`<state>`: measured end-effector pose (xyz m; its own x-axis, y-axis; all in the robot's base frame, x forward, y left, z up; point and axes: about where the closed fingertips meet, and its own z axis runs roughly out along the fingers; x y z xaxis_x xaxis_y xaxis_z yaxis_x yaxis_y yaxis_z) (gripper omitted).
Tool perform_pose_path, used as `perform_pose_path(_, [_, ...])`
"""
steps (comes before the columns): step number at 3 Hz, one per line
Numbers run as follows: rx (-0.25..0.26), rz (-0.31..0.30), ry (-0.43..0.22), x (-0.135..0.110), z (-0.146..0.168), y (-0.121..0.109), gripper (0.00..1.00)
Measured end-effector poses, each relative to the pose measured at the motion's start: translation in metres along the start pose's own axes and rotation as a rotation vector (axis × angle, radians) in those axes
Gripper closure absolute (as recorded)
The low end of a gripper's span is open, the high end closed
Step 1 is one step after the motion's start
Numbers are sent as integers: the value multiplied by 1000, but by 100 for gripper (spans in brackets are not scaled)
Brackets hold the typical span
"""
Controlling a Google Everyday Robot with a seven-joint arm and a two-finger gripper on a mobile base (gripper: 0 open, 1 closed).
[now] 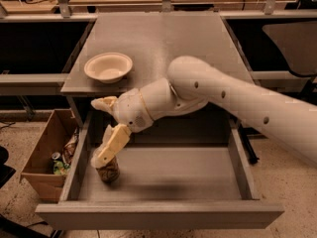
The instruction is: Place orange can into top drawer
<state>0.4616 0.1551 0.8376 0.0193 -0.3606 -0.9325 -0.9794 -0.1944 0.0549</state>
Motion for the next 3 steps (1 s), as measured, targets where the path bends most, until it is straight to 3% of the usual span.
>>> perform_pose_path(1, [-9,-24,131,-69,-40,7,0])
perform_pose_path(2, [209,27,408,-97,-118,31,0])
perform_pose_path(3, [485,100,604,-79,-171,62,0])
